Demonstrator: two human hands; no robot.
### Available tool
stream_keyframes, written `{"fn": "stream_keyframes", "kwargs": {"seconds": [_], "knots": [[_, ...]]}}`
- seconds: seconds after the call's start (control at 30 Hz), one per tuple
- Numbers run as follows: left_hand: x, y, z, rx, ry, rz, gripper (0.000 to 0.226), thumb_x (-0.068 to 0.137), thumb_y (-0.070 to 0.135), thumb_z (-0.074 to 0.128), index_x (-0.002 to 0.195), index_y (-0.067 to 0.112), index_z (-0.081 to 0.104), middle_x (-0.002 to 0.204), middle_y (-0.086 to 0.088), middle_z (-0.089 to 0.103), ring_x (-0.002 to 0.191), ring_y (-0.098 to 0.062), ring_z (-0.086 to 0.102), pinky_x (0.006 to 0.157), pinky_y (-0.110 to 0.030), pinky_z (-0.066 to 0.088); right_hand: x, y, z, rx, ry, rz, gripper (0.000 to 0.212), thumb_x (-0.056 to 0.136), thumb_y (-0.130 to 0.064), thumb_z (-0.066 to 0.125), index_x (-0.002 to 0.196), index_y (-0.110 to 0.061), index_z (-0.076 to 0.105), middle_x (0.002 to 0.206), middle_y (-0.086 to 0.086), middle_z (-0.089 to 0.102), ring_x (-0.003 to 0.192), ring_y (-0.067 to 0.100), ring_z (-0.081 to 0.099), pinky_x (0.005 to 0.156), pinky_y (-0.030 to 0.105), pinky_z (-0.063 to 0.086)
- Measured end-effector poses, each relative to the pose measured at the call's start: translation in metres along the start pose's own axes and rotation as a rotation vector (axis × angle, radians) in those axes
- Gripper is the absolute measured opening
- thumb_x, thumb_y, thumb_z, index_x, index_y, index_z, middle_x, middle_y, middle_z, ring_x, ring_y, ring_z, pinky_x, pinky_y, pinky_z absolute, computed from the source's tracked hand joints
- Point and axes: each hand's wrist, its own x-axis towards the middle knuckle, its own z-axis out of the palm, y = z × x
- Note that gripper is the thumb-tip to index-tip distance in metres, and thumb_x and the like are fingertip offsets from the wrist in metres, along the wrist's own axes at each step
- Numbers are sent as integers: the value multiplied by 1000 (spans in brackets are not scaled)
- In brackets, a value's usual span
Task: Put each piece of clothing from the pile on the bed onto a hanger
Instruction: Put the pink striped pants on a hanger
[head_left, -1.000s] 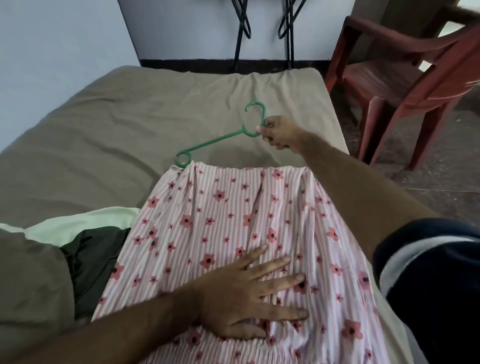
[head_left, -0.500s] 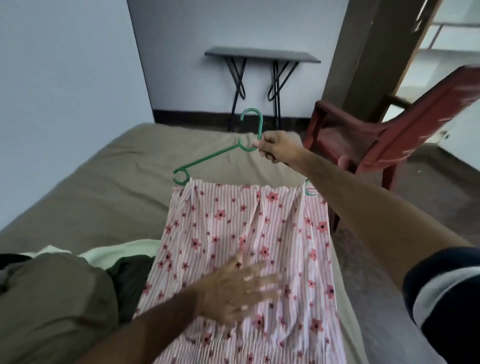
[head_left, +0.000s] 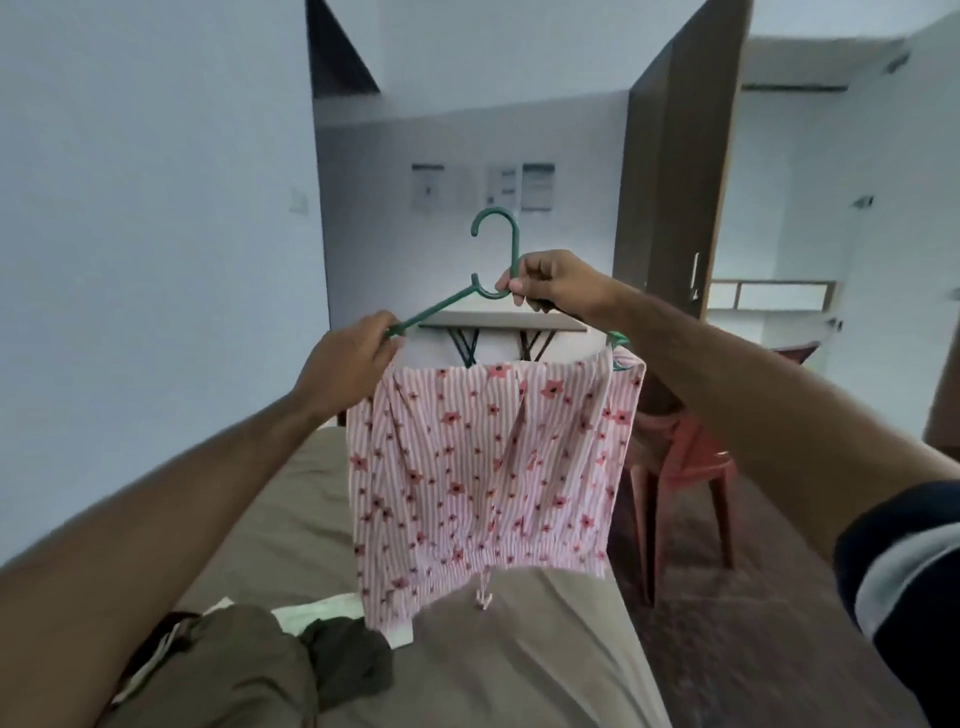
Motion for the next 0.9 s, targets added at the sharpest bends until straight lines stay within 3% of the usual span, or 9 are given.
{"fn": "stream_keyframes", "kwargs": {"seconds": [0.07, 0.13, 0.23, 0.33, 0.4, 0.47, 0.57, 0.7, 0.9], "knots": [[6, 23, -23, -55, -1, 9, 16, 105, 28, 45, 99, 16, 55, 83, 3, 66, 69, -16, 62, 68, -41, 55, -13, -26, -14, -50, 29, -12, 11, 98, -7, 60, 104, -3, 68, 86, -2, 70, 67, 7, 53, 63, 21, 43], [8, 43, -34, -39, 57, 56, 13, 105, 20, 45, 97, 14, 54, 86, 3, 70, 70, -16, 64, 68, -40, 56, -25, -40, -25, -86, 76, -21, 15, 98, -6, 60, 111, -2, 67, 82, -2, 66, 68, 3, 56, 64, 18, 45], [15, 54, -28, -1, 134, 60, 12, 103, 16, 46, 100, 12, 56, 89, -1, 72, 76, -26, 68, 69, -44, 57, -39, -22, -42, -158, 109, 15, 4, 98, -12, 64, 97, -9, 67, 79, -1, 64, 66, 1, 58, 64, 18, 47], [26, 48, 0, 2, 127, 0, 11, 104, 18, 47, 100, 16, 57, 78, 4, 65, 69, -24, 65, 67, -43, 57, -52, 38, -63, -211, 170, 132, 16, 97, -15, 65, 81, -12, 67, 79, 6, 68, 65, 13, 57, 63, 30, 46], [40, 45, 32, 5, 124, -7, 10, 103, 18, 48, 101, 15, 58, 73, 8, 63, 68, -24, 64, 67, -41, 56, -61, 92, -73, -156, 240, 211, 19, 97, -14, 65, 84, -1, 67, 75, 7, 64, 62, 19, 51, 54, 27, 41], [65, 48, 66, 12, 111, 10, 12, 103, 21, 49, 102, 15, 59, 73, 5, 65, 68, -27, 64, 67, -43, 55, -60, 147, -81, -127, 290, 285, 21, 97, -11, 65, 92, 9, 64, 66, -3, 61, 55, 9, 49, 47, 19, 38], [117, 53, 109, 10, 73, 21, 13, 103, 23, 49, 97, 17, 58, 71, 5, 64, 65, -24, 62, 65, -43, 55, -37, 209, -105, -33, 355, 352, 13, 96, -11, 66, 92, 1, 64, 64, 1, 54, 52, 10, 46, 47, 21, 38], [207, 79, 125, -6, 67, -5, 13, 103, 20, 49, 95, 17, 58, 71, 11, 62, 67, -20, 60, 62, -35, 47, 11, 239, -178, 26, 392, 311, 16, 96, -11, 67, 80, -11, 61, 61, -1, 52, 49, 8, 45, 46, 21, 37], [370, 167, 72, -35, 45, 35, 12, 102, 18, 54, 96, 9, 60, 71, -8, 62, 60, -27, 57, 57, -37, 44, 65, 190, -361, 48, 343, 228, 13, 98, -12, 64, 86, -8, 61, 66, 1, 53, 57, 10, 48, 54, 22, 41]]}}
